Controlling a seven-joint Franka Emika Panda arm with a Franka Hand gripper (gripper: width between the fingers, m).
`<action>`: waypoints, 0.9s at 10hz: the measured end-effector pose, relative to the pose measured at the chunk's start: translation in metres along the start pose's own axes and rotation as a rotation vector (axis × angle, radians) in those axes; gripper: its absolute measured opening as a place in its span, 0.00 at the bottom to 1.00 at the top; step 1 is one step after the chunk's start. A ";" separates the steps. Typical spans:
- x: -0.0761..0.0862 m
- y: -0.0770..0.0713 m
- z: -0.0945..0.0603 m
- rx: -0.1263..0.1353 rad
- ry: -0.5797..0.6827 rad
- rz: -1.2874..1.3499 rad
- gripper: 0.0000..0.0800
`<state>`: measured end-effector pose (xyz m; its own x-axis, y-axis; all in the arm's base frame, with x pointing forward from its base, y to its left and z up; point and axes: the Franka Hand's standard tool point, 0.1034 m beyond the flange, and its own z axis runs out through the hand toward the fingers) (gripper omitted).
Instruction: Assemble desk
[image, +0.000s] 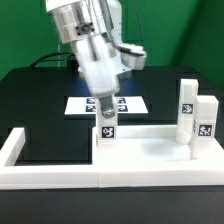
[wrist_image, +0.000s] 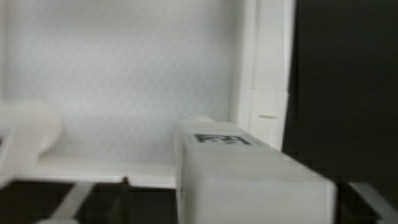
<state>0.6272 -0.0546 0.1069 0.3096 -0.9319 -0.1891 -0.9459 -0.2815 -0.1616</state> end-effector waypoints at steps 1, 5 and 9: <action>-0.002 -0.002 -0.004 -0.014 -0.019 -0.178 0.77; -0.003 -0.004 -0.004 -0.012 -0.028 -0.497 0.81; 0.008 -0.011 0.002 -0.074 0.066 -1.155 0.81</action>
Offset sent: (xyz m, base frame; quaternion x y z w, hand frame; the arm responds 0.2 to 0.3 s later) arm 0.0000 0.0000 0.0000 0.0000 0.0000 -0.1296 0.9916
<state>0.6400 -0.0584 0.1055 0.9890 -0.1205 0.0854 -0.1070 -0.9833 -0.1474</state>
